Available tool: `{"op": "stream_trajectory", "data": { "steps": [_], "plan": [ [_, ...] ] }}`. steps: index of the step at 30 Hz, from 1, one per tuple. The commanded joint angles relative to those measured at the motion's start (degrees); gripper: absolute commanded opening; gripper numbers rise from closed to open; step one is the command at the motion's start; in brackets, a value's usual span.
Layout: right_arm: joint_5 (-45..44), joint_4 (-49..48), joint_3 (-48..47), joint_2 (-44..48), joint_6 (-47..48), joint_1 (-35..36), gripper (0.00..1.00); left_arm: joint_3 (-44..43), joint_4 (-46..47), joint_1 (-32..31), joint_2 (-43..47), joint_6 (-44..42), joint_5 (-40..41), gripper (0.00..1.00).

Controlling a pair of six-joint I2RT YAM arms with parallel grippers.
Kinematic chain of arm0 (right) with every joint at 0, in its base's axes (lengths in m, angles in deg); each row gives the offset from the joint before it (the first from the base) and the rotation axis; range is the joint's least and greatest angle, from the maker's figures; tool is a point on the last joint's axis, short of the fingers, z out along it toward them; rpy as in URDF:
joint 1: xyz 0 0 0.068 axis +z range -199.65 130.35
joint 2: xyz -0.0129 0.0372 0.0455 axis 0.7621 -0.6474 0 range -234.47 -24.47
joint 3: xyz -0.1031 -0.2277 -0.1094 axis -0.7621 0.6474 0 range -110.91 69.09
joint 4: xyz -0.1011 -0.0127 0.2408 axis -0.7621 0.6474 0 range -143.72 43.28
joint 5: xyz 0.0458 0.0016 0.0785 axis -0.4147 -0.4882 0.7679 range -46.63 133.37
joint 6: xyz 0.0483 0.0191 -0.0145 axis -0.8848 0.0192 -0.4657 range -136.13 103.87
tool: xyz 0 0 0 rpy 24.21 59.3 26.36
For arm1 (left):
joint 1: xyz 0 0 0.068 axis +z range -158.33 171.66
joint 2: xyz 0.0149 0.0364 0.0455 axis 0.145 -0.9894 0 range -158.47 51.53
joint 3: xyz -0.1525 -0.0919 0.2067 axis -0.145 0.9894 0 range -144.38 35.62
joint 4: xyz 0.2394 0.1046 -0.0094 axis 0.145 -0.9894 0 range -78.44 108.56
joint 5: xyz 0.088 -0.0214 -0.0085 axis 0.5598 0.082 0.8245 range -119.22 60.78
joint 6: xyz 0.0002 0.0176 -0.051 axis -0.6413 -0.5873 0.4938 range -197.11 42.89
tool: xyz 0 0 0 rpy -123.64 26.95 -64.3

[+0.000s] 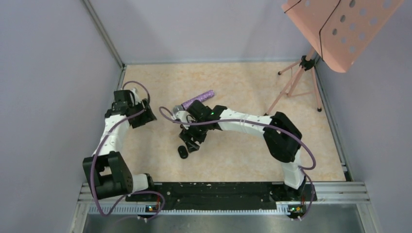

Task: Insert the wireless bluetooth earbuds into the charging case
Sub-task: Pick up the charging case at the center of the board.

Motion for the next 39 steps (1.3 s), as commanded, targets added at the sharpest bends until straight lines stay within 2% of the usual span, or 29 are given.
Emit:
{"op": "stream_trajectory", "data": {
  "steps": [1,4,6,8,14,18,27,33,39],
  "plan": [
    [-5.1,-3.1,-5.8,-5.2,-10.5,3.3,0.7,-0.7,1.2,4.2,5.0,11.9,6.7,0.67],
    [-8.3,-3.4,-8.1,-8.3,-15.4,4.0,0.78,0.2,2.1,6.3,6.2,12.7,4.8,0.67],
    [-10.0,-4.1,-9.2,-9.4,-17.5,5.1,0.92,1.6,3.6,7.6,7.5,13.4,4.3,0.67],
    [-10.3,-4.1,-10.5,-10.6,-18.4,6.7,0.93,3.0,5.0,8.9,8.3,14.7,4.5,0.67],
    [-19.1,-4.3,-12.2,-13.0,-19.8,10.5,0.81,3.4,6.5,12.2,8.1,17.4,2.1,0.67],
    [-21.2,-4.7,-11.9,-13.1,-20.5,11.4,0.71,3.2,6.3,12.7,8.6,18.3,0.3,0.67],
    [-29.0,-1.3,-10.8,-14.4,-21.1,12.5,0.61,4.7,6.4,12.8,9.2,19.2,-2.4,0.66],
    [-28.2,-1.0,-8.5,-13.8,-18.9,12.5,0.58,5.2,7.4,12.8,8.9,19.1,-3.7,0.66],
    [-24.9,-1.0,-6.1,-12.4,-11.7,12.5,0.52,5.8,8.1,12.8,8.3,19.3,-5.5,0.65]
  ]
}}
